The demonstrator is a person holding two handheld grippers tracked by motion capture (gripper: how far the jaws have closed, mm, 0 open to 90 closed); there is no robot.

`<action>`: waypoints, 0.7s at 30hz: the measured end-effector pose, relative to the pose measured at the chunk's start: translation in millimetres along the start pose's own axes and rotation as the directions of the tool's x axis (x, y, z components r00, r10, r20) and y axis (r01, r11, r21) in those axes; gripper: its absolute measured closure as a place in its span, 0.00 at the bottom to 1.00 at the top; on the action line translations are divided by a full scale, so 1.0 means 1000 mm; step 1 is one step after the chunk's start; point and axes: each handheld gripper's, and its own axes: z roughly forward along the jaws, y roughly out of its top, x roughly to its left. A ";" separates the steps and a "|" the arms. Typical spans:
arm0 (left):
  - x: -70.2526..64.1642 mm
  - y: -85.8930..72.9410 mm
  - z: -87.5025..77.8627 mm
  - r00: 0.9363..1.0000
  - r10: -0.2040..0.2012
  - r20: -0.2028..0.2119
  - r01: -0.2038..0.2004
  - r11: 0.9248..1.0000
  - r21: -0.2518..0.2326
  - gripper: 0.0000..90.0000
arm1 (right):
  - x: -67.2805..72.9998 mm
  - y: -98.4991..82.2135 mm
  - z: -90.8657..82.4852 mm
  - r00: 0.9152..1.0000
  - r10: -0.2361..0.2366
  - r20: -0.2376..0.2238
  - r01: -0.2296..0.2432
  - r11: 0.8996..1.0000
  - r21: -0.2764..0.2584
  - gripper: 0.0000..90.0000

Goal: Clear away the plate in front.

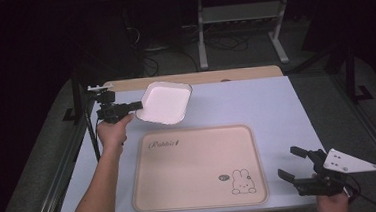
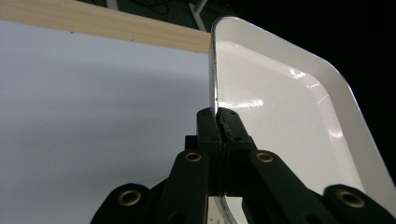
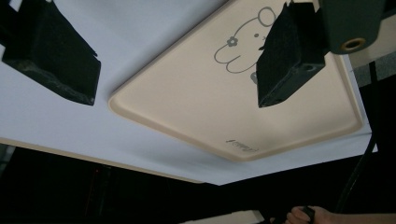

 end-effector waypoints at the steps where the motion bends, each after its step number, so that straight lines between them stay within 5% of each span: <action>1: 0.000 0.000 0.000 1.000 0.000 0.000 0.000 1.000 0.000 0.99 | 0.000 0.000 0.000 1.000 0.000 0.000 0.000 1.000 0.000 0.14; 21: -0.014 -0.013 -0.020 0.999 0.024 0.022 -0.024 1.000 -0.003 0.99 | 0.004 0.001 0.007 0.999 -0.024 -0.022 0.025 0.999 0.037 0.14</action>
